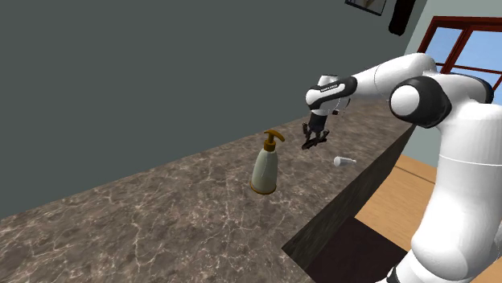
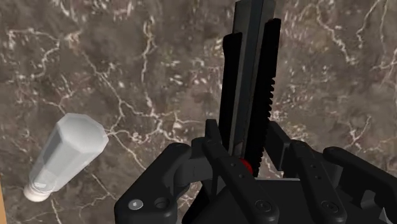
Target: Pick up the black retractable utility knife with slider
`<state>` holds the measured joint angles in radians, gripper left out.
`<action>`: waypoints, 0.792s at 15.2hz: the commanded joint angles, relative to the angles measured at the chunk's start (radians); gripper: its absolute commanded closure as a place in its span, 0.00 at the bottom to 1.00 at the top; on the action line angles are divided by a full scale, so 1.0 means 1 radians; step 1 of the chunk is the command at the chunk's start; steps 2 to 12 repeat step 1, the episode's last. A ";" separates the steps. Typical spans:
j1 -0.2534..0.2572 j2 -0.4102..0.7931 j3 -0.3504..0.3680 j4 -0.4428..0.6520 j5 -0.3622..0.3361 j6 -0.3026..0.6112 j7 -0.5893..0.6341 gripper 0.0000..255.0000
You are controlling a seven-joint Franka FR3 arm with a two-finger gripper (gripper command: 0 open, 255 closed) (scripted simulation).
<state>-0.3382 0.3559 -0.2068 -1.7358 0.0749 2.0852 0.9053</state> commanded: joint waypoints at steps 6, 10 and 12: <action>-0.001 -0.003 -0.001 0.005 -0.001 -0.008 -0.001 1.00; -0.001 -0.003 -0.001 0.005 -0.001 -0.008 -0.001 1.00; -0.001 -0.003 -0.001 0.005 -0.001 -0.008 -0.001 1.00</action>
